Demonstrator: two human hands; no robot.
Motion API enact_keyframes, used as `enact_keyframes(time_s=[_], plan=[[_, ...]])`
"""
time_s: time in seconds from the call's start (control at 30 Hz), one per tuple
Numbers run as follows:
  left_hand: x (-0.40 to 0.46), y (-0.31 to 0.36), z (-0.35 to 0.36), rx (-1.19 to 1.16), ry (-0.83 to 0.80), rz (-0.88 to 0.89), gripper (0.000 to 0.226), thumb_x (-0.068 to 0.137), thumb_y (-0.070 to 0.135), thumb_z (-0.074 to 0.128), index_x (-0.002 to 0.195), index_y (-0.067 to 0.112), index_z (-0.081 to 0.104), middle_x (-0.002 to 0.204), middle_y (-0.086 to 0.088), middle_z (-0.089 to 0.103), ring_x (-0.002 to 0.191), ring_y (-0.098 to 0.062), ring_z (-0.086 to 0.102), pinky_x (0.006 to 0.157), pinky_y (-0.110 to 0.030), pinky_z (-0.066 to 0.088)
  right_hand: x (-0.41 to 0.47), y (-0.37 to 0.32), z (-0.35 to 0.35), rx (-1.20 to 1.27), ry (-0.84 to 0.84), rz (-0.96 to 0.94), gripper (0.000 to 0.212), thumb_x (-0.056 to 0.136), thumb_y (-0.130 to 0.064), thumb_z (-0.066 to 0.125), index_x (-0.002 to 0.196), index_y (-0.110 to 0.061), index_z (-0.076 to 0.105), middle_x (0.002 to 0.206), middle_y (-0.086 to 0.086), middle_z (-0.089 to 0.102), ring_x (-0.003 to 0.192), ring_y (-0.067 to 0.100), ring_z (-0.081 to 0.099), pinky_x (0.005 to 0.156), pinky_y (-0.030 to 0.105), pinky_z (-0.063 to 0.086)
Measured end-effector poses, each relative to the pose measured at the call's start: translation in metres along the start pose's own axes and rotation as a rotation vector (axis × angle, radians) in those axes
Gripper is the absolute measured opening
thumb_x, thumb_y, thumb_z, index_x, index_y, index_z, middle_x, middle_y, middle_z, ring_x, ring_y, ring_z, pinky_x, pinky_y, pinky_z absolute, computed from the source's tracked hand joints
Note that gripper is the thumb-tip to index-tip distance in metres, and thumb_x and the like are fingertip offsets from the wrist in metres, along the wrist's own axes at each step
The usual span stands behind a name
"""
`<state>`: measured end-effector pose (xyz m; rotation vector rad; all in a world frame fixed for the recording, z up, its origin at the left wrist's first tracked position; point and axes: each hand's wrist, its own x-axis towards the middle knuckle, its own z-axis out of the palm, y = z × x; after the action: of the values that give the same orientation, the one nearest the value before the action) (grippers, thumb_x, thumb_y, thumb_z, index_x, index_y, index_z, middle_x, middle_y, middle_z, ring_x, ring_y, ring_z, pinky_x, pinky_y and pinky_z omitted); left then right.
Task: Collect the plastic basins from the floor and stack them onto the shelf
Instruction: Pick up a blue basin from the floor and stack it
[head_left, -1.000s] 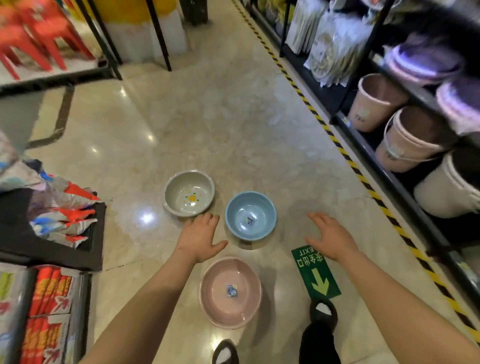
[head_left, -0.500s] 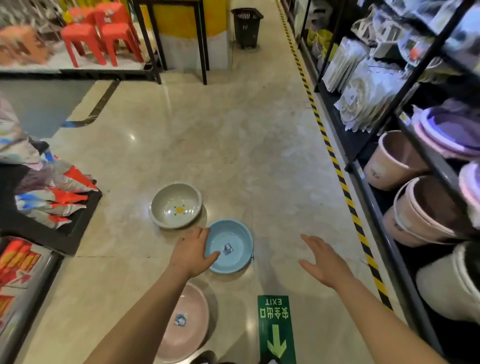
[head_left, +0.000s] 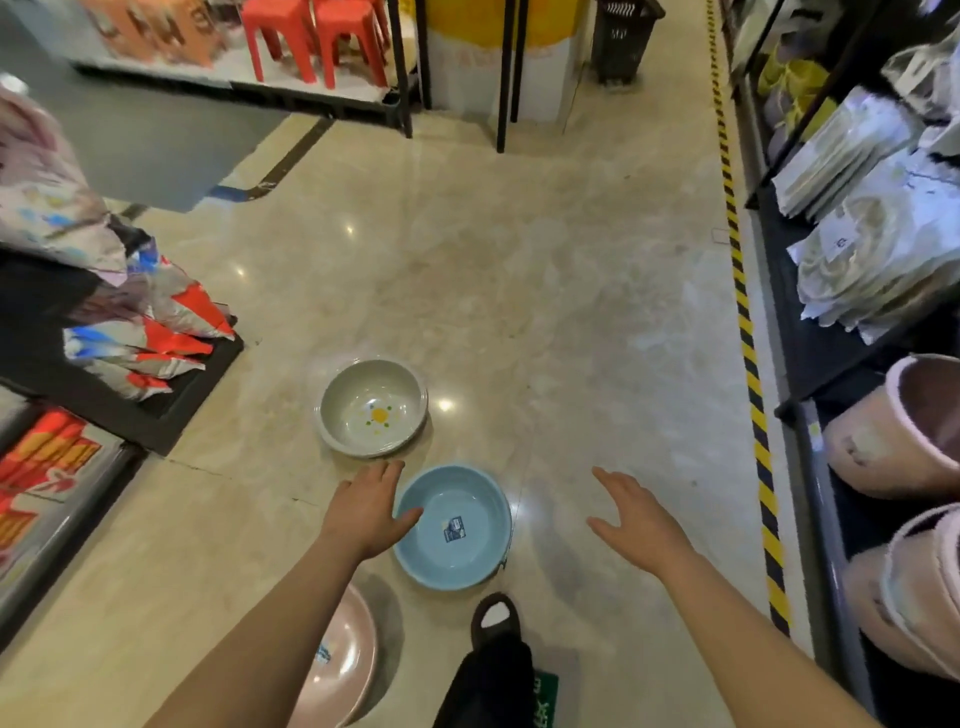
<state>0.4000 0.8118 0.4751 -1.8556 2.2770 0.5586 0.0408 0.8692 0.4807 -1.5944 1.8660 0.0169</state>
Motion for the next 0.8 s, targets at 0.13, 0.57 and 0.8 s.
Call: enact_keyframes(time_s=[0.13,0.57,0.8], plan=[[0.029,-0.008,-0.004,-0.052,0.002,-0.119,0.075,0.084,0.06,0.051,0.144,0.019,0.032,0.14,-0.003,0.045,0.125,-0.024,0.047,0.093,-0.039,0.043,0.067,-0.007,-0.018,-0.037,-0.057,-0.067,0.073,0.09,-0.047,0.052,0.15,-0.036,0.013,0.159,-0.001,0.019,0.141,0.02,0.028,0.11,0.034,0.033],[0.007,0.002,-0.007,-0.296,0.08,-0.623,0.075,0.089,0.055,0.05,0.149,0.017,0.025,0.144,-0.007,0.039,0.127,-0.026,0.044,0.095,-0.038,0.043,0.214,-0.084,-0.055,-0.333,-0.398,-0.487,0.073,0.092,-0.04,0.054,0.151,-0.029,0.012,0.157,0.006,0.022,0.138,0.023,0.032,0.11,0.037,0.035],[0.014,0.036,0.051,-0.458,0.146,-0.942,0.075,0.09,0.055,0.049,0.149,0.017,0.025,0.15,-0.007,0.036,0.132,-0.028,0.042,0.1,-0.043,0.042,0.285,-0.111,-0.031,-0.505,-0.528,-0.719,0.074,0.09,-0.041,0.055,0.151,-0.031,0.013,0.156,0.003,0.023,0.137,0.023,0.035,0.108,0.036,0.037]])
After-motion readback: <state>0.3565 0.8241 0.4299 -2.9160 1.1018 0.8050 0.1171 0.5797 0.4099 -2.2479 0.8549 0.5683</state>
